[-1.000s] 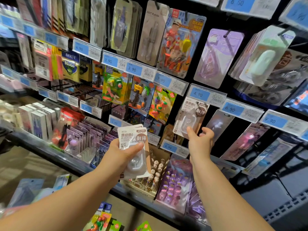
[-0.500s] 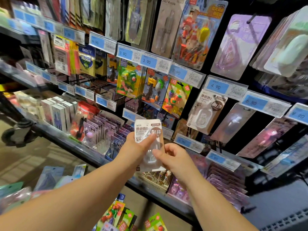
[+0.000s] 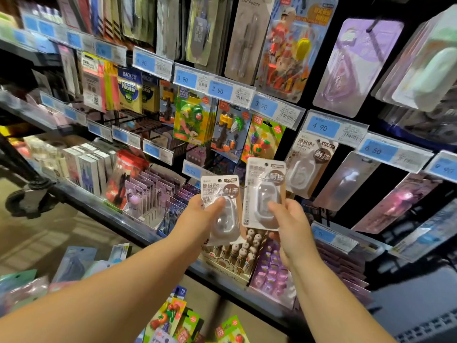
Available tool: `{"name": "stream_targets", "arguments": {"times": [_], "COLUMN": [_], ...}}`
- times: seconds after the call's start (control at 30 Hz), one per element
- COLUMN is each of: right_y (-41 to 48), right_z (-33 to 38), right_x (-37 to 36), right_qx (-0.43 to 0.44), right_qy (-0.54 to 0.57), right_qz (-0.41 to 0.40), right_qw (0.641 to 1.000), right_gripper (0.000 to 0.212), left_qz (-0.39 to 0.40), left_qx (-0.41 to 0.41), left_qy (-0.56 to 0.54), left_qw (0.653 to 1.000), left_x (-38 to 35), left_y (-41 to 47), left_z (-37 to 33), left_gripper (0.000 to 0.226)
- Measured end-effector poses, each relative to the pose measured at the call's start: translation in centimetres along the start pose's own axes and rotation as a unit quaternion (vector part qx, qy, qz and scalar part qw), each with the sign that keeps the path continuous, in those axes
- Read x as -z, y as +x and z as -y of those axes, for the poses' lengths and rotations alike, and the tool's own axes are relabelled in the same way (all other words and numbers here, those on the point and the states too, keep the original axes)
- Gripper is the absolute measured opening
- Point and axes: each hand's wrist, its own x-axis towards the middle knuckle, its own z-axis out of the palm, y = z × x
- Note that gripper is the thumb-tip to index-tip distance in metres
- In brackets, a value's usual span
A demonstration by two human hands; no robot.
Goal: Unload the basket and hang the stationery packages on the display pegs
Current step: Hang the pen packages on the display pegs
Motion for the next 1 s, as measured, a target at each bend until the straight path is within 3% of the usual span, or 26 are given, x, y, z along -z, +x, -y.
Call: {"name": "stream_targets", "arguments": {"times": [0.27, 0.4, 0.57, 0.83, 1.0], "right_y": [1.7, 2.4, 3.1, 3.9, 4.4], "right_z": [1.5, 1.9, 2.2, 2.0, 2.2], "right_x": [2.7, 3.8, 4.2, 3.6, 3.7], "right_qx": [0.093, 0.105, 0.104, 0.113, 0.104], "right_qy": [0.024, 0.006, -0.011, -0.006, -0.017], "right_qz": [-0.137, -0.144, -0.139, -0.170, -0.178], "right_qw": [0.986, 0.984, 0.985, 0.979, 0.978], "right_gripper": [0.006, 0.007, 0.024, 0.026, 0.031], "left_qz": [-0.001, 0.005, 0.003, -0.003, -0.006], "left_qx": [0.001, -0.005, -0.005, 0.004, 0.000], "left_qy": [-0.051, -0.050, -0.037, -0.035, -0.036], "left_qw": [0.999, 0.999, 0.999, 0.999, 0.999], "left_x": [0.3, -0.1, -0.2, 0.2, 0.1], "left_y": [0.8, 0.7, 0.4, 0.7, 0.7], "left_z": [0.6, 0.7, 0.4, 0.7, 0.9], "left_gripper": [0.020, 0.013, 0.010, 0.025, 0.014]}}
